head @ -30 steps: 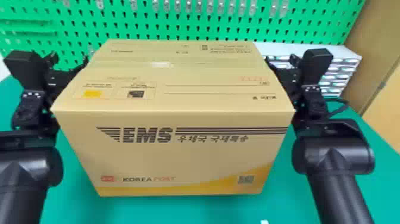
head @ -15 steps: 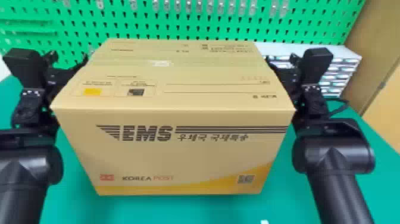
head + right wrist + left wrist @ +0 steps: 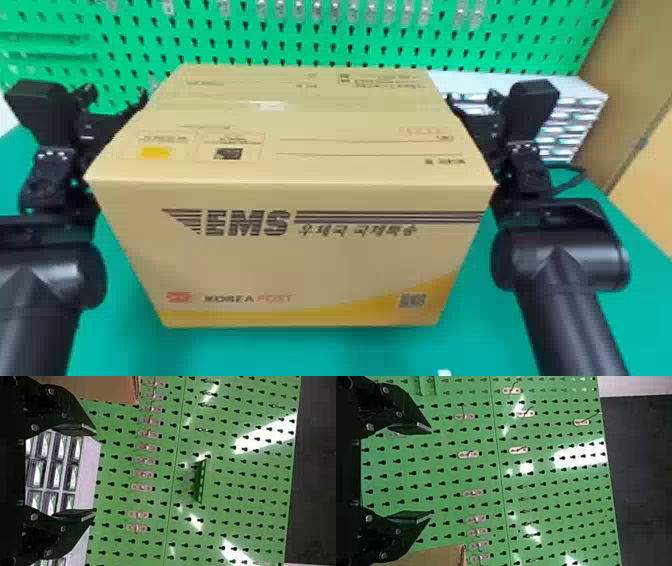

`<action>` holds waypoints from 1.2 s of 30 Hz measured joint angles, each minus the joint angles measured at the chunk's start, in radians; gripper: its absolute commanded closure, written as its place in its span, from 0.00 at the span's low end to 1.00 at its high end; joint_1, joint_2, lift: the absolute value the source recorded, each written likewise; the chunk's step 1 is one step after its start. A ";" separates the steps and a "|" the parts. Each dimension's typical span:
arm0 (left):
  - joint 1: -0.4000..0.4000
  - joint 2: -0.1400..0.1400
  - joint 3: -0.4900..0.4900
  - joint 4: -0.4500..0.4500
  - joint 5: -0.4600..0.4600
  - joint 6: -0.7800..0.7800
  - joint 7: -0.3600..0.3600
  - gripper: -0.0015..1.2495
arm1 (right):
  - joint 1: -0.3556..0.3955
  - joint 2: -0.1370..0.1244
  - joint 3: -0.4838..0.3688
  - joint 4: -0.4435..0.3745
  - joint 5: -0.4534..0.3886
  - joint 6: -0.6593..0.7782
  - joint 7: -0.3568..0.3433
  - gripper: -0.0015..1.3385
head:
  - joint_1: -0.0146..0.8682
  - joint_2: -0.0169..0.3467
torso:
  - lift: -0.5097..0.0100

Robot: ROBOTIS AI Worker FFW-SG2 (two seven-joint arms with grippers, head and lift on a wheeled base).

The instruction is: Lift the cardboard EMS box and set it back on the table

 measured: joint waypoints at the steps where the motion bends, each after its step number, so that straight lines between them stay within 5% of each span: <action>1: 0.000 0.000 -0.001 0.000 0.000 0.000 0.000 0.39 | 0.000 0.000 -0.001 0.001 0.001 0.000 0.000 0.40 | 0.78 0.00 | 0.80; 18: 0.018 0.000 -0.003 0.038 0.004 0.000 0.000 0.39 | 0.018 -0.005 -0.013 0.040 -0.002 -0.006 0.001 0.40 | 0.78 0.00 | 0.80; 36: 0.037 -0.002 0.028 0.143 0.025 -0.061 0.000 0.40 | 0.041 -0.051 0.012 0.197 -0.087 -0.110 0.002 0.40 | 0.78 0.00 | 0.80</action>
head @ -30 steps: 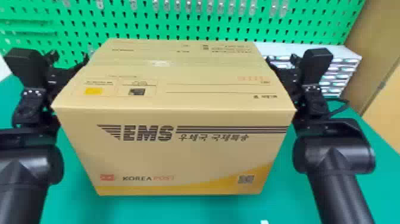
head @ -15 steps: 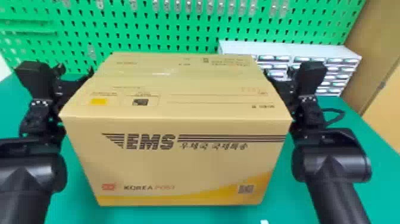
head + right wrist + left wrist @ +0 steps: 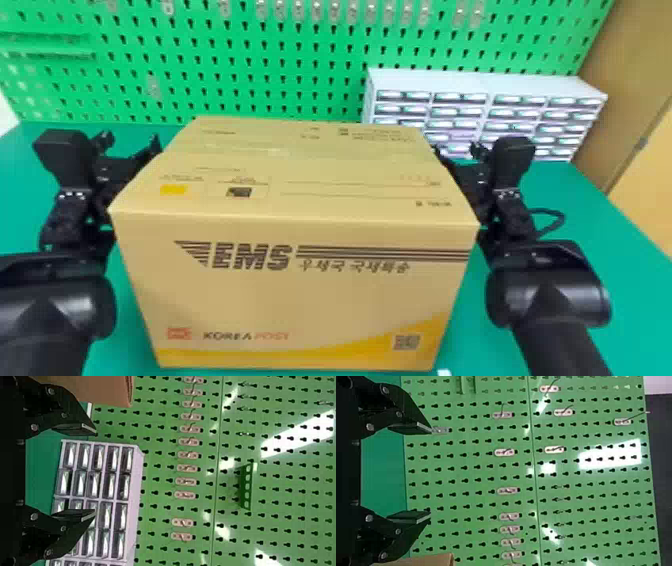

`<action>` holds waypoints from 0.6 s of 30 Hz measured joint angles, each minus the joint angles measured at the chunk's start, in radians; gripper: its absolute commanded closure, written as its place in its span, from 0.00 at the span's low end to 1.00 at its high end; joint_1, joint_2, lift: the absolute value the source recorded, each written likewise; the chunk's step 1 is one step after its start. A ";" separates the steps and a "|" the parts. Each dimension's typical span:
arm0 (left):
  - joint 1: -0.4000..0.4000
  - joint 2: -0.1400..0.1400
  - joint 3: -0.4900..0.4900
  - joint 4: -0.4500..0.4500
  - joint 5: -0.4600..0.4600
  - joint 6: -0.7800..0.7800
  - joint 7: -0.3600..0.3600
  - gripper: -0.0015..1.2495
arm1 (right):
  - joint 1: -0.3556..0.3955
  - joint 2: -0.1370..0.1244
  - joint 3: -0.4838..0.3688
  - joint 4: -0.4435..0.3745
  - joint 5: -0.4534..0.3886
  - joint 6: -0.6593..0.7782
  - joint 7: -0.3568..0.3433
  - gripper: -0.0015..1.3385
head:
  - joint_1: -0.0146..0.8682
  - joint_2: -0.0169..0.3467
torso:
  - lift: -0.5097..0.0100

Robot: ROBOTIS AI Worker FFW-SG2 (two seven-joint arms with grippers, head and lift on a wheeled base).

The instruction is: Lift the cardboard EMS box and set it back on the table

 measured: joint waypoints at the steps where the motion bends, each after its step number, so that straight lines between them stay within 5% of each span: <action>1: 0.000 0.000 0.000 0.004 0.002 -0.002 0.000 0.39 | 0.001 0.000 -0.001 0.005 0.000 -0.003 0.000 0.40 | 0.78 0.00 | 0.80; 18: -0.002 0.001 0.025 0.059 0.009 -0.021 -0.024 0.40 | 0.017 -0.003 -0.029 0.043 -0.002 -0.018 0.001 0.40 | 0.78 0.00 | 0.80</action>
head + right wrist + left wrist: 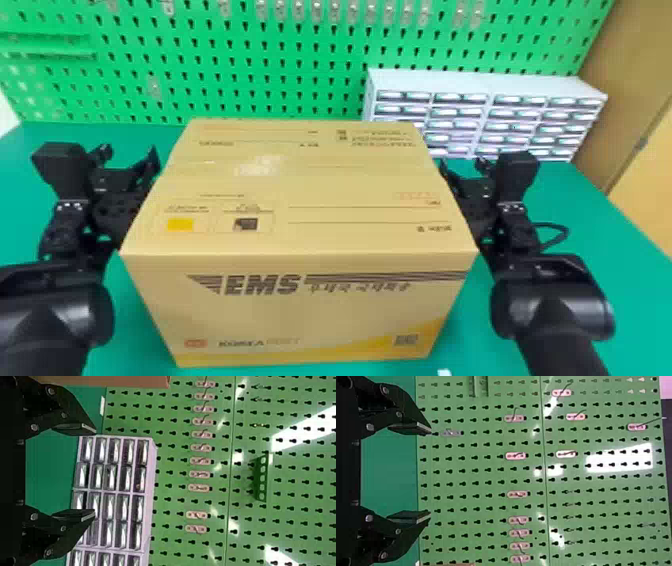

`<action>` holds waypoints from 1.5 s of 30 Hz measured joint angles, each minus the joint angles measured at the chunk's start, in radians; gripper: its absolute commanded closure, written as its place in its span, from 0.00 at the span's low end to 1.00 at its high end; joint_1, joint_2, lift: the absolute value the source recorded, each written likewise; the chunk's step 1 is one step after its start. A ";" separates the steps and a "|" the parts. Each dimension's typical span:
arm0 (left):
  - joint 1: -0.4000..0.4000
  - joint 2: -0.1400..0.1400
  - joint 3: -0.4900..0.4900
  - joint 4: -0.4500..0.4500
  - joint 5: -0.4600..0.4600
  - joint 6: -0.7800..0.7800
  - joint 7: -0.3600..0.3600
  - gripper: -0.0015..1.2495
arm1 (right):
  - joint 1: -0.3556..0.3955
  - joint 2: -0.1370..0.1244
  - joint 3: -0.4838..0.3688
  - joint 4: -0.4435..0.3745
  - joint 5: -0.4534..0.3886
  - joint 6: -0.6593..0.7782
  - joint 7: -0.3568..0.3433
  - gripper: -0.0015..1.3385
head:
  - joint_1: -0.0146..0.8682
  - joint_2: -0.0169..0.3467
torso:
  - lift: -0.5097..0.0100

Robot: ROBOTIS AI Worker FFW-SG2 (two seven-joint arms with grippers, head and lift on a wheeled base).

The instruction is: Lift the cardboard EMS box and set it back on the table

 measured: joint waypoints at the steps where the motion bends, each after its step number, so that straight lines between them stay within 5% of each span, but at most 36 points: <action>1: -0.001 0.000 0.005 0.002 -0.002 -0.001 -0.006 0.40 | 0.002 -0.001 -0.003 0.000 0.000 -0.001 0.000 0.40 | 0.78 0.00 | 0.80; 16: 0.003 0.001 0.112 0.014 -0.034 -0.016 -0.063 0.40 | 0.043 -0.055 -0.069 -0.022 -0.037 -0.007 0.014 0.40 | 0.78 0.00 | 0.80; 27: 0.010 0.001 0.151 0.014 -0.039 -0.031 -0.067 0.40 | 0.059 -0.057 -0.108 -0.031 -0.027 -0.008 0.014 0.40 | 0.78 0.00 | 0.80; 35: 0.012 0.001 0.152 0.014 -0.039 -0.034 -0.068 0.40 | 0.060 -0.043 -0.118 -0.036 -0.019 -0.007 0.014 0.40 | 0.78 0.00 | 0.80; 45: 0.010 0.001 0.146 0.014 -0.040 -0.035 -0.067 0.40 | 0.063 0.014 -0.173 -0.070 0.069 0.015 0.014 0.40 | 0.78 0.00 | 0.80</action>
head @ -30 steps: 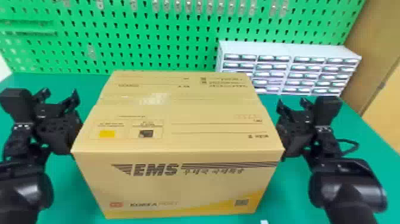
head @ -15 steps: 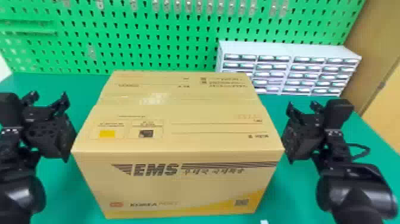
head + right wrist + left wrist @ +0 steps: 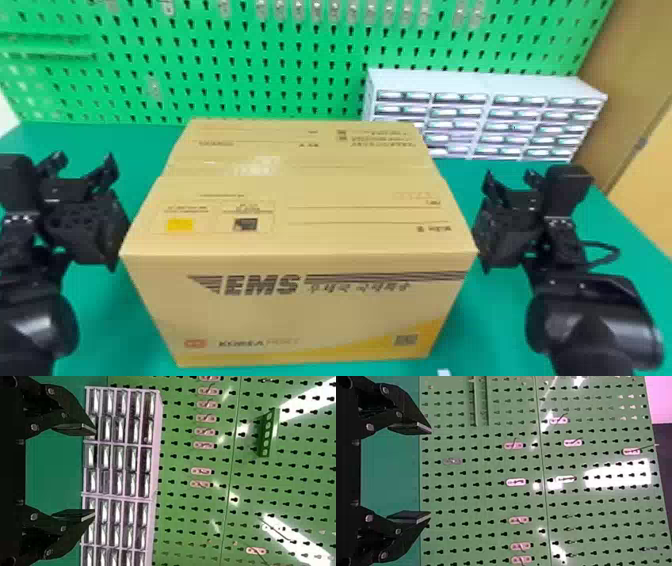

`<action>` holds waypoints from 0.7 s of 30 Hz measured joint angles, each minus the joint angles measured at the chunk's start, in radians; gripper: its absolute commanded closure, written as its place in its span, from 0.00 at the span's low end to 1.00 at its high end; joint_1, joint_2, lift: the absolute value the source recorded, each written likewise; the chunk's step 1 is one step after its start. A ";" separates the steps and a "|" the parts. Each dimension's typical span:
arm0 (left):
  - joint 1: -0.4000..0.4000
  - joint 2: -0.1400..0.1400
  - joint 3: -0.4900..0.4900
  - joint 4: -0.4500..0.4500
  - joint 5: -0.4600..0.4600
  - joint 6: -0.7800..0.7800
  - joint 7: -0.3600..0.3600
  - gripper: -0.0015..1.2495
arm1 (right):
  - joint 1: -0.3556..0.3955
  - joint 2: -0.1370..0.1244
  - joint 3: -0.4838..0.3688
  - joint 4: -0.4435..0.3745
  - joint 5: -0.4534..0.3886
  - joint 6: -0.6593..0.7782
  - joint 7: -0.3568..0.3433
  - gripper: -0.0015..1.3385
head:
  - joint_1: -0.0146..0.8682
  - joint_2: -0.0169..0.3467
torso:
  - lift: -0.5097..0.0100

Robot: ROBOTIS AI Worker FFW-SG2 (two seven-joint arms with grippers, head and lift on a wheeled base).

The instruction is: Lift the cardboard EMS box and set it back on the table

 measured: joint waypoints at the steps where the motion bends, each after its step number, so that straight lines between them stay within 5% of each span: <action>1: 0.000 0.000 0.000 0.000 0.000 0.000 0.000 0.40 | 0.000 0.003 -0.002 -0.002 0.005 0.000 0.000 0.40 | 0.78 0.00 | 0.80; 21: -0.005 -0.001 -0.006 0.000 0.003 0.000 0.001 0.40 | -0.004 -0.003 0.012 -0.005 0.004 0.001 0.000 0.40 | 0.78 0.00 | 0.80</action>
